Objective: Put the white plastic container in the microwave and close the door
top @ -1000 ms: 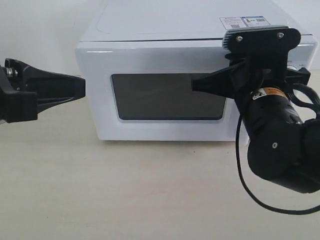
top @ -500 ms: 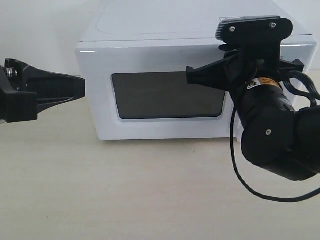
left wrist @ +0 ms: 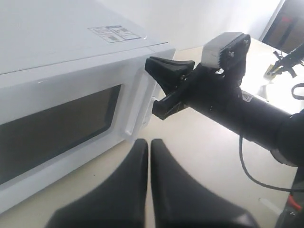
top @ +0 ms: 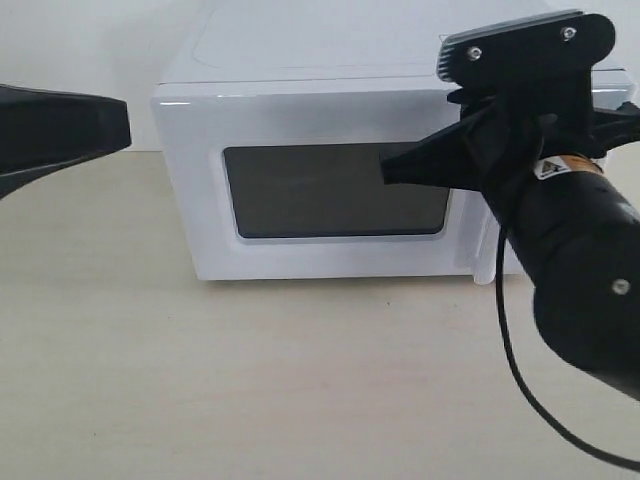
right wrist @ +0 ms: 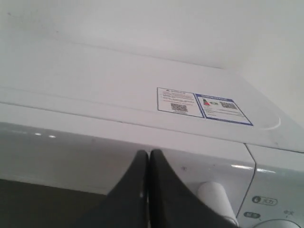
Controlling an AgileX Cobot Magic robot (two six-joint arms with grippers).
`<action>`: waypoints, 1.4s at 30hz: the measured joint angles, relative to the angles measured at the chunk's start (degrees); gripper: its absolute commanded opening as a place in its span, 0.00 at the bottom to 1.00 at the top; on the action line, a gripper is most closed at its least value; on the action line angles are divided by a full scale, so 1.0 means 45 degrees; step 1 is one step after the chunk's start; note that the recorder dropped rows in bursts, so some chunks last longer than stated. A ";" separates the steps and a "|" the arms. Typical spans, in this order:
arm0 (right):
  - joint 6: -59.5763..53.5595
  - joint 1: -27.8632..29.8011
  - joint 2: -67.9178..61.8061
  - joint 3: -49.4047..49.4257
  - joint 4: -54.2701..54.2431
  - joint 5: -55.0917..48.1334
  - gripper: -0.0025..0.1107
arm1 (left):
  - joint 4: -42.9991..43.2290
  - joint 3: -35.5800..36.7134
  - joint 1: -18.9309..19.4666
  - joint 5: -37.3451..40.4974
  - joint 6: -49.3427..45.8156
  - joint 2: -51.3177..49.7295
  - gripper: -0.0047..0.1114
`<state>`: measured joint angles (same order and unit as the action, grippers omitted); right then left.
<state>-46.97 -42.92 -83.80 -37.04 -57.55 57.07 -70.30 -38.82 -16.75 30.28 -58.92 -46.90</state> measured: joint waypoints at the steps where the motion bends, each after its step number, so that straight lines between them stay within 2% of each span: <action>1: -0.0092 -0.0200 0.0333 0.0152 0.0000 -0.0066 0.02 | -0.0066 0.0054 0.0000 0.0155 0.0027 0.0134 0.07; 8: -0.0280 -0.1266 0.2300 0.0948 -0.0334 -0.0239 0.02 | -0.0902 0.0704 0.0000 0.1829 -0.0161 0.0870 0.07; 16: -0.0280 -0.1375 0.3556 0.1014 -0.1713 -0.0442 0.02 | -0.1081 0.1039 0.0000 0.1560 -0.0133 0.2174 0.07; 23: -0.0280 -0.1375 0.3557 0.1014 -0.1840 -0.0442 0.02 | -0.1081 0.1039 0.0000 0.2315 -0.0045 0.2831 0.07; 38: -0.0280 -0.1375 0.3557 0.1036 -0.1840 -0.0442 0.02 | -0.1081 0.1039 0.0000 0.2399 -0.0020 0.2856 0.07; 42: -0.0280 -0.1375 0.3557 0.1036 -0.1840 -0.0442 0.02 | -0.1081 0.1039 0.0202 0.2288 -0.0020 0.3614 0.07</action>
<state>-48.23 -49.11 -67.80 -32.38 -65.83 55.08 -75.16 -34.15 -15.85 40.57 -59.01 -30.64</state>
